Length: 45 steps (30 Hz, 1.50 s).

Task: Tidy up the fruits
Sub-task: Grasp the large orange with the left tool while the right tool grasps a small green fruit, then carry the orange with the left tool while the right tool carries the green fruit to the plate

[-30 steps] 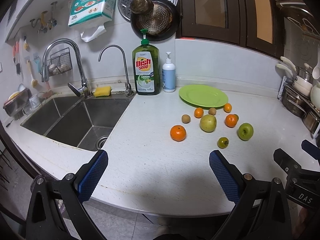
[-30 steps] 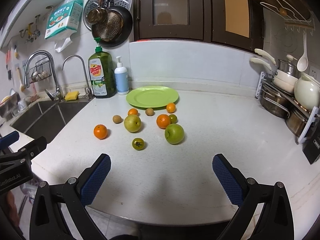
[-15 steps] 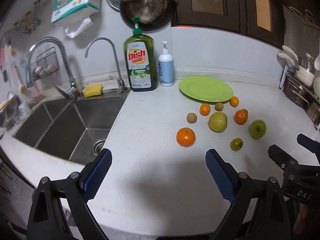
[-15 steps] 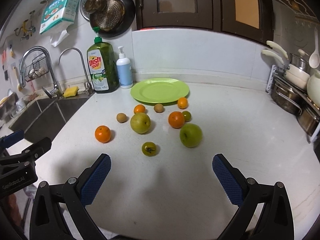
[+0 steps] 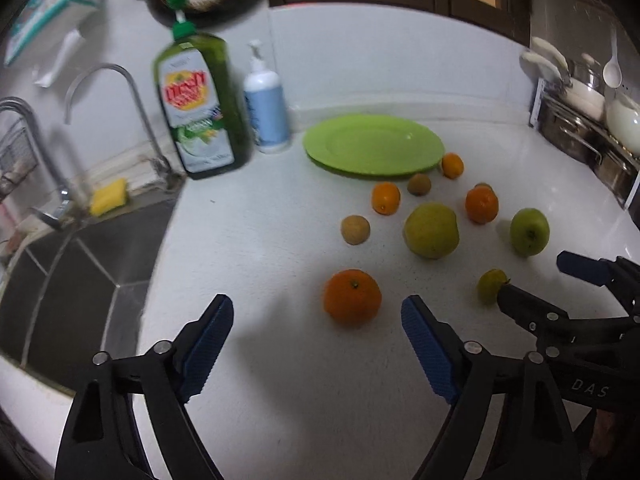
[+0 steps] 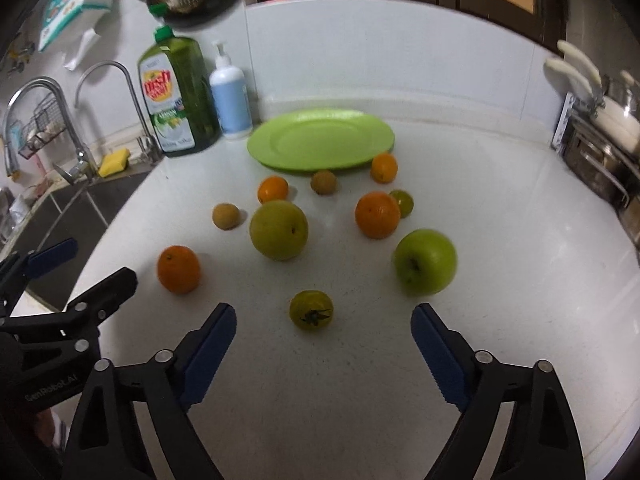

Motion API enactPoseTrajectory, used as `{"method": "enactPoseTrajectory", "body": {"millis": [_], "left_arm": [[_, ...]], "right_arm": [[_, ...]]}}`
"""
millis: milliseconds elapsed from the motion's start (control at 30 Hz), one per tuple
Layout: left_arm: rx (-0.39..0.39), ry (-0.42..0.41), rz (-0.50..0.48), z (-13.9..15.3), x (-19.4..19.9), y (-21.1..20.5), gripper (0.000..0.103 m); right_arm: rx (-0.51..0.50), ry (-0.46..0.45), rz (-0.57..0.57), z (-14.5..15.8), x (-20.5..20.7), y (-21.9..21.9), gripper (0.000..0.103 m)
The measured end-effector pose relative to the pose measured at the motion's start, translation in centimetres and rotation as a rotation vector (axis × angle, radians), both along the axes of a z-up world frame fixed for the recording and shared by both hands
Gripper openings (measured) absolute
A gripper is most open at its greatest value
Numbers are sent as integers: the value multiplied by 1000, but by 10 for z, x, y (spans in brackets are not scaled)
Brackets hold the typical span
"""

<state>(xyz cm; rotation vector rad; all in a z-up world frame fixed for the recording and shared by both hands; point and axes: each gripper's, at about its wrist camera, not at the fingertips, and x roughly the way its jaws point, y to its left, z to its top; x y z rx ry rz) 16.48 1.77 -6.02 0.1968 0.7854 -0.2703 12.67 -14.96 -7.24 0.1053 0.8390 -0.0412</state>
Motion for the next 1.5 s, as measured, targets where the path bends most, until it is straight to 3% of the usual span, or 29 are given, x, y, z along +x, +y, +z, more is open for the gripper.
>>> {"method": "enactPoseTrajectory", "body": {"millis": [333, 533, 767, 933, 1100, 1500], "left_arm": [[-29, 118, -81, -29, 33, -9, 64], [-47, 155, -122, -35, 40, -11, 56], [-54, 181, -161, -39, 42, -14, 44], [-44, 167, -179, -39, 40, -15, 43], [-39, 161, -184, -37, 38, -16, 43], [-41, 102, -92, -15, 20, -23, 43]], "right_arm": [[47, 85, 7, -24, 24, 2, 64], [52, 113, -3, -29, 31, 3, 57], [59, 133, -15, -32, 33, 3, 46], [73, 129, -24, -33, 31, 3, 33], [78, 117, -28, -31, 28, 4, 32], [77, 55, 71, -17, 23, -4, 32]]}}
